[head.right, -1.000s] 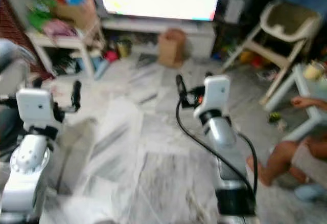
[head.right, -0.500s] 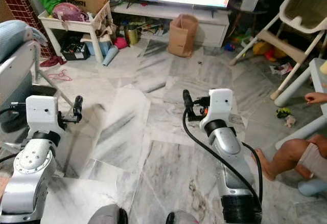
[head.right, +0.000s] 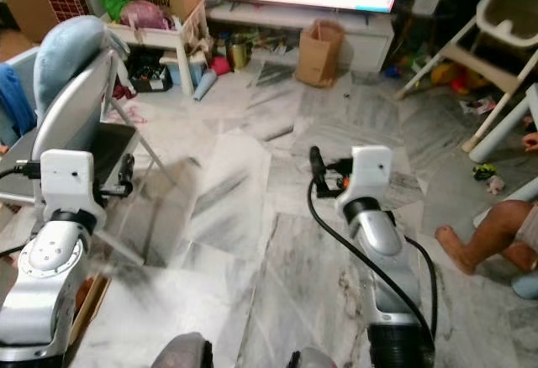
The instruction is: Restocking fridge
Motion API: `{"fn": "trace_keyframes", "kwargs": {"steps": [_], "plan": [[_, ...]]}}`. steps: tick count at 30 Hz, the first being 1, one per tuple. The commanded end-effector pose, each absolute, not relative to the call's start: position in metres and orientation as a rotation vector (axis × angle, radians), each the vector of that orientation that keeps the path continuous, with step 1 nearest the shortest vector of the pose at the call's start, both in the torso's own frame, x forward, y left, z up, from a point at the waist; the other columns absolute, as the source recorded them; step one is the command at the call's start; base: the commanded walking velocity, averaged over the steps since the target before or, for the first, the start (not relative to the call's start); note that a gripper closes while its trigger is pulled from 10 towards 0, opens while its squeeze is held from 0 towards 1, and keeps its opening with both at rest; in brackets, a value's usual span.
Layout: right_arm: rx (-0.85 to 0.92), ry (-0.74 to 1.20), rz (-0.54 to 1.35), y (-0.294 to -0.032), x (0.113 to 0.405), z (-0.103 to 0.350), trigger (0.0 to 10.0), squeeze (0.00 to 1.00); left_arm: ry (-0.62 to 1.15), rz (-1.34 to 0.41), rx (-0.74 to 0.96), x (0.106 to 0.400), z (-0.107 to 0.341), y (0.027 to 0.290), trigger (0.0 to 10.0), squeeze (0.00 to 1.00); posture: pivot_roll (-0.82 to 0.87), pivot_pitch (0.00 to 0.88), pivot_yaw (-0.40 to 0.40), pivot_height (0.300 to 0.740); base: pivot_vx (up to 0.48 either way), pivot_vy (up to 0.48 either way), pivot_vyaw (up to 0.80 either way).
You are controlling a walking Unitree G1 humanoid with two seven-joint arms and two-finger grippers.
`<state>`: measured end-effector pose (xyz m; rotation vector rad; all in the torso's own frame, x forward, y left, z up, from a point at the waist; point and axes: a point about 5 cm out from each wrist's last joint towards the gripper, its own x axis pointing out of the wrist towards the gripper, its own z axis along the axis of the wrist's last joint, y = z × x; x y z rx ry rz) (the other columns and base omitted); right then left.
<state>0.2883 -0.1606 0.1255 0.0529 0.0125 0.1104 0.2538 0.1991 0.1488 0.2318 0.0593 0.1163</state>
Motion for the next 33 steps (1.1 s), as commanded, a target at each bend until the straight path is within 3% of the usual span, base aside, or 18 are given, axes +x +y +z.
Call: {"fn": "trace_keyframes", "kwargs": {"steps": [1,8,16,26,33], "plan": [[0.038,0.000,0.080,-0.168,0.290,0.130,10.0,0.00,0.046,0.102,0.256,0.253,0.151,0.197,10.0,0.00,0.10,0.052,-0.005,0.740,-0.262,0.405,0.00],[0.057,0.021,0.062,-0.171,0.291,0.125,10.0,0.00,0.050,0.121,0.280,0.255,0.151,0.204,10.0,0.00,0.10,0.054,-0.002,0.740,-0.037,0.444,0.00],[0.057,-0.011,0.014,-0.172,0.298,0.132,10.0,0.00,0.031,0.074,0.264,0.259,0.151,0.192,10.0,0.00,0.10,0.053,0.012,0.740,-0.238,0.379,0.00],[0.042,-0.029,-0.156,-0.200,0.279,0.129,10.0,0.00,0.013,0.018,0.277,0.275,0.149,0.179,10.0,0.00,-0.01,0.046,0.092,0.740,-0.092,0.024,0.00],[0.015,-0.039,-0.127,-0.191,0.281,0.131,10.0,0.00,0.026,-0.073,0.290,0.273,0.141,0.166,10.0,0.00,0.02,0.079,0.072,0.740,-0.404,0.039,0.00]]}}
